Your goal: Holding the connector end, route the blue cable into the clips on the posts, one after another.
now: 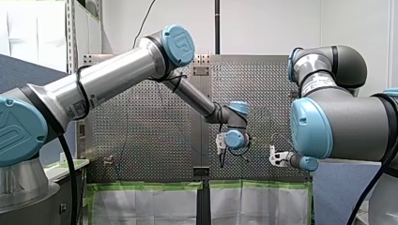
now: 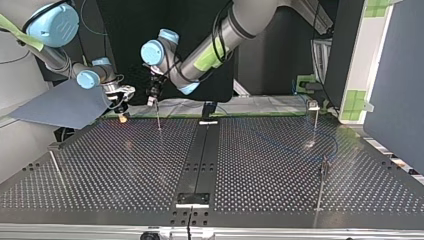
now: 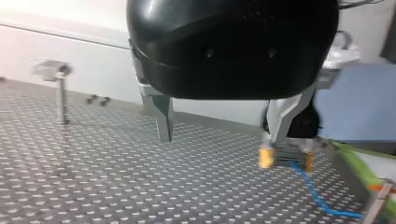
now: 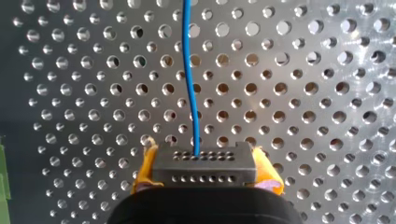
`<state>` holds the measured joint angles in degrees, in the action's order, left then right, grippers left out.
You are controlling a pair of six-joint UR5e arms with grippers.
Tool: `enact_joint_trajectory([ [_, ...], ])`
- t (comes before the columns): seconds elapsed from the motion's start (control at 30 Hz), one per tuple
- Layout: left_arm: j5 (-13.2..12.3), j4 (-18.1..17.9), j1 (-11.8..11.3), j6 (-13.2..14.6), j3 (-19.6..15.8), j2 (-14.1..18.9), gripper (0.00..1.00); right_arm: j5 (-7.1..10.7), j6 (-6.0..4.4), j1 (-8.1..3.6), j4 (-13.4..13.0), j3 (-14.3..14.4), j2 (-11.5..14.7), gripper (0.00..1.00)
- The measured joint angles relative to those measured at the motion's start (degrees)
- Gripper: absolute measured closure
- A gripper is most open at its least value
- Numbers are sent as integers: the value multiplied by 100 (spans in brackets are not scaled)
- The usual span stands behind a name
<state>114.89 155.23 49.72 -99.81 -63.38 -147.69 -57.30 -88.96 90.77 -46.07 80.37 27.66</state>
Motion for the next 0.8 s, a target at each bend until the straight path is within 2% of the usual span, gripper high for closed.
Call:
enact_joint_trajectory([
  [0.33, -114, -552, -79, -284, -552, 552, 0, 27, 15, -21, 46, -41, 0, 100],
  [0.6, -186, -1004, -124, -299, -1029, 1030, 0, 6, 113, -22, 137, -58, 0, 100],
  [0.7, -259, -1002, -209, -245, -1212, 1213, 0, -6, 176, -29, 197, -59, 4, 100],
  [0.8, -315, -909, -299, -228, -1393, 1394, 0, -16, 290, -24, 285, -60, 6, 100],
])
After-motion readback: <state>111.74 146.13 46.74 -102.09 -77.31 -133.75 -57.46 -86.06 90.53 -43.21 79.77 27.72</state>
